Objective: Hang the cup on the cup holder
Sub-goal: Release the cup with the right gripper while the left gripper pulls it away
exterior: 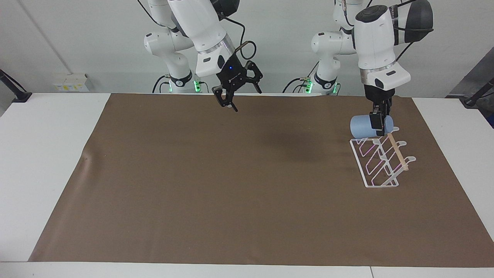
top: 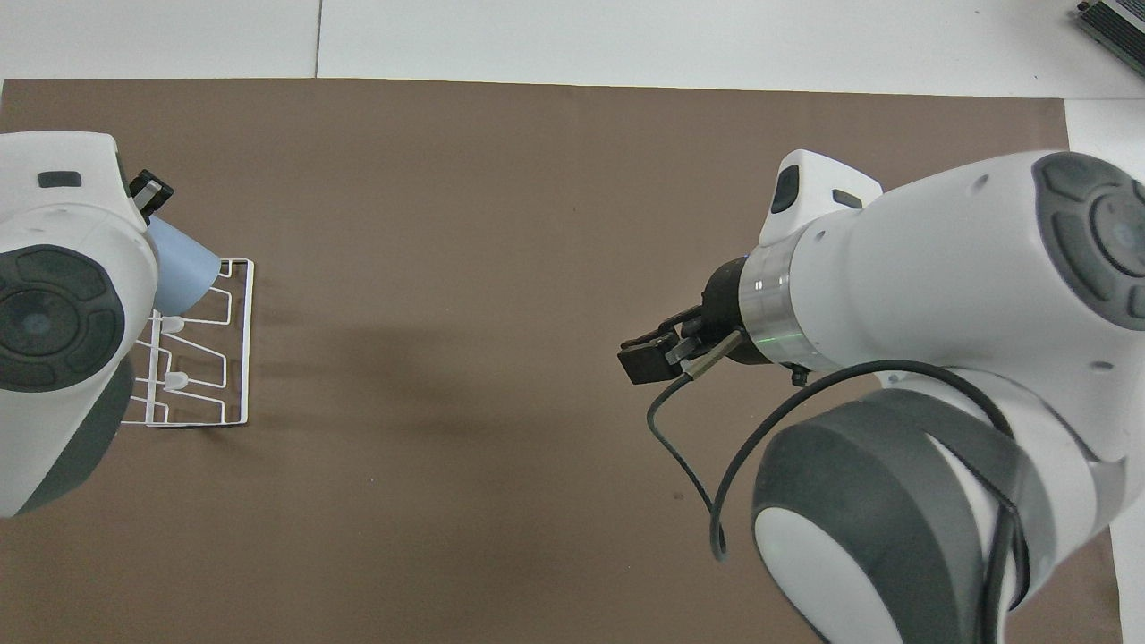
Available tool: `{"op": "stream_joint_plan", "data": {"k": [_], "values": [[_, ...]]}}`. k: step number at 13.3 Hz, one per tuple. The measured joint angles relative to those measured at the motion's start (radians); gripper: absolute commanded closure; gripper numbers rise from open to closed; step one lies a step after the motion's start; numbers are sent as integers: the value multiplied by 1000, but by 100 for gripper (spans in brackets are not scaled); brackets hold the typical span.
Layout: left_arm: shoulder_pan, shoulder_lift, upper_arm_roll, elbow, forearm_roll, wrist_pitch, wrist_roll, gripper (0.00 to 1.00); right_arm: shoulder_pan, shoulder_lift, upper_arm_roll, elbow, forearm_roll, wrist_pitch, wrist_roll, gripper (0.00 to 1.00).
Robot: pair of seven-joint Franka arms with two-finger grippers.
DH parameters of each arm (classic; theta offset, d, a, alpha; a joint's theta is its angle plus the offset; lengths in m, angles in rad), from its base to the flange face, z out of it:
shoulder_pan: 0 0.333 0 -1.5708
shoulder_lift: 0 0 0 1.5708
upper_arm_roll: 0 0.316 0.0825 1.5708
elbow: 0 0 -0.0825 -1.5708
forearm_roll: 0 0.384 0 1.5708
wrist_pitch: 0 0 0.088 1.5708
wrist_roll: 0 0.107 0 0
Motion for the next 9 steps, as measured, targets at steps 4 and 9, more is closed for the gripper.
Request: {"op": "stream_joint_plan", "data": {"k": [4,9], "values": [[9,93,-2,-8,231,40,-177,100,-34,-5,-4,23,-100,-119,61,0],[9,111,-3,-20,326,47,-264,100,-78,-5,-5,53,-208,-191,166,0]]}}
